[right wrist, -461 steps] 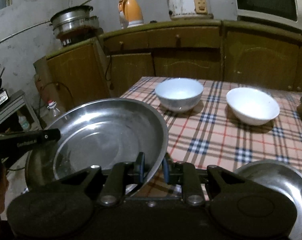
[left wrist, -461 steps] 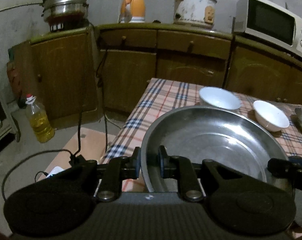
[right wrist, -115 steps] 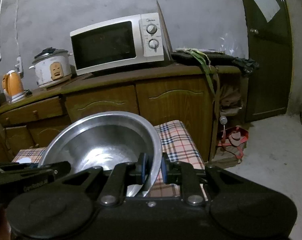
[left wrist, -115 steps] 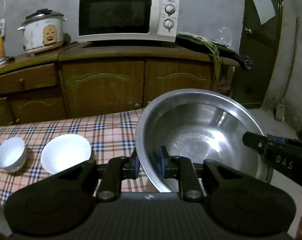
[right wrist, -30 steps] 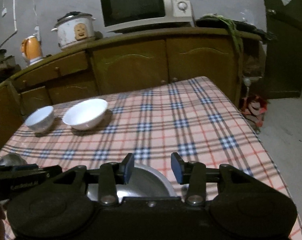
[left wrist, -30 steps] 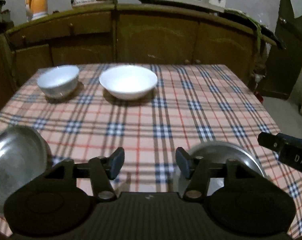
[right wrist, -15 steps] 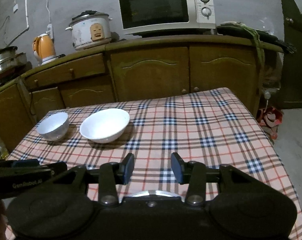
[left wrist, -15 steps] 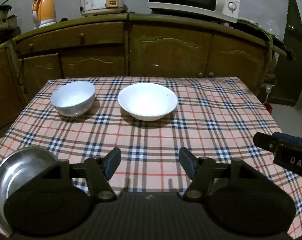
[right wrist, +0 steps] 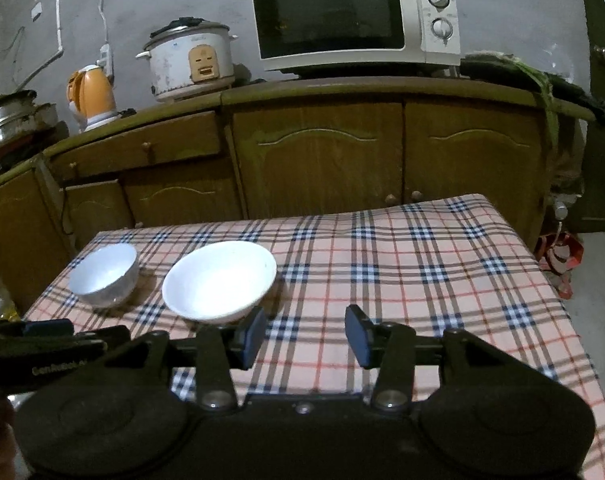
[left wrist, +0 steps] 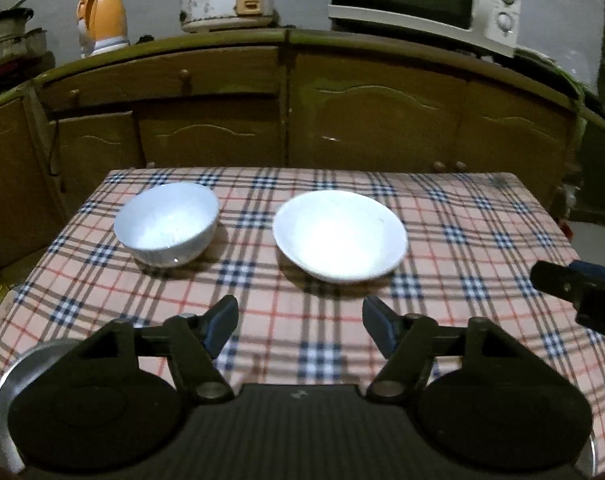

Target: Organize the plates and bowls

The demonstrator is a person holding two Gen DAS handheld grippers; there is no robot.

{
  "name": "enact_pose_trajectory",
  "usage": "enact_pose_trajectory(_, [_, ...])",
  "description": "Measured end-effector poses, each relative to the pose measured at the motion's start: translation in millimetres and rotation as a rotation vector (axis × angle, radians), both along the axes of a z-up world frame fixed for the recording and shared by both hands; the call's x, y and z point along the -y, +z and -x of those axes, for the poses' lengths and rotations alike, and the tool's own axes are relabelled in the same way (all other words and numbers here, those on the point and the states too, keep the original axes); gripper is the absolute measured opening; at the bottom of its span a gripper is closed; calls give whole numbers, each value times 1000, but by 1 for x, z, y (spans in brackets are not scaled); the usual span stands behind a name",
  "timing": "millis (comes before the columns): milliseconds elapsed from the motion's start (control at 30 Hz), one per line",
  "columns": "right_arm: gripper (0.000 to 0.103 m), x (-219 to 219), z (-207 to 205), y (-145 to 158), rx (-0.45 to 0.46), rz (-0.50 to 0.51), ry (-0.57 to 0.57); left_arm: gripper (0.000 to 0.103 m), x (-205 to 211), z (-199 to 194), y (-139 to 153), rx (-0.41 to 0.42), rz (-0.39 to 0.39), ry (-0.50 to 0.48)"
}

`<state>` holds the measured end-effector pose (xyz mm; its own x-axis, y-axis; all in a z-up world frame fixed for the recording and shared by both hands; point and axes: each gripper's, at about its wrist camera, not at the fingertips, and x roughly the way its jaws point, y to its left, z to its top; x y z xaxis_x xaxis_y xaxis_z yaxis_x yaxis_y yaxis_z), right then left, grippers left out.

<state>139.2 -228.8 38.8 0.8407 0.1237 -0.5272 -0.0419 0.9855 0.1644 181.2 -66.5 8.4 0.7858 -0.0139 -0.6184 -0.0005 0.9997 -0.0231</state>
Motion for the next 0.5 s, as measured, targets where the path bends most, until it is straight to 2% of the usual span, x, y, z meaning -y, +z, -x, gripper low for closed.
enact_pose_trajectory(300, [55, -4, -63, -18, -48, -32, -1, 71, -16, -59, -16, -38, 10, 29])
enact_pose_trajectory(500, [55, -12, -112, -41, -105, -52, 1, 71, -21, -96, -34, -68, 25, 45])
